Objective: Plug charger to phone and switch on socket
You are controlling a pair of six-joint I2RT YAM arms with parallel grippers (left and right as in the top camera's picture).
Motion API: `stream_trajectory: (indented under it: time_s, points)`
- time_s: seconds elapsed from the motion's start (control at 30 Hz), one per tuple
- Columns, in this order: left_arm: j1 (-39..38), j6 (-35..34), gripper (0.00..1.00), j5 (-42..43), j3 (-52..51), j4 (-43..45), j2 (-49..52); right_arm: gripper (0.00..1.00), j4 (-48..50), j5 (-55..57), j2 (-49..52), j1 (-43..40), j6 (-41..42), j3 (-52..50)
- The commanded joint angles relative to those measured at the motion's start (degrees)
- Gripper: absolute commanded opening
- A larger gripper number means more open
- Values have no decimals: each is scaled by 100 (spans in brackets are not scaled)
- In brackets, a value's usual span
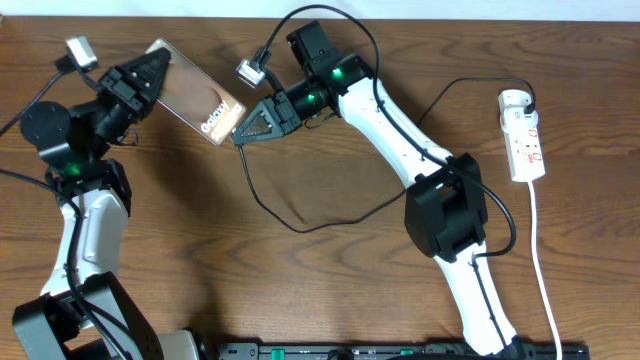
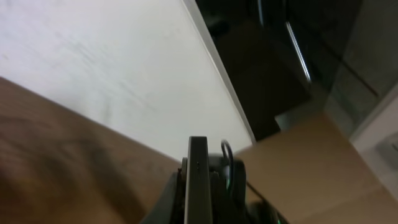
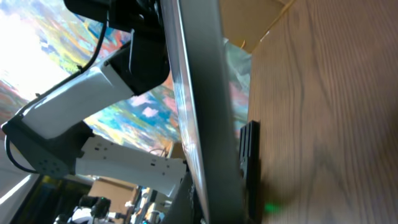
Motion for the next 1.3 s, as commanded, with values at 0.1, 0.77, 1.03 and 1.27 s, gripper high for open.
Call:
stream_trajectory:
  time_s: [0.1, 0.77, 1.03, 1.27]
  points:
    - [-188, -55, 7, 1554, -28, -26, -55, 1, 109, -66, -140, -101, 26, 101]
    - [321, -57, 7, 1578, -28, -26, -55, 1, -699, 1222, -140, -188, -345, 98]
    - [509, -55, 7, 1556, -28, -26, -55, 1, -1314, 2420, -140, -275, -514, 98]
    - [542, -52, 7, 1563, -31, -28, -55, 1, -2179, 5263, -140, -271, -170, 98]
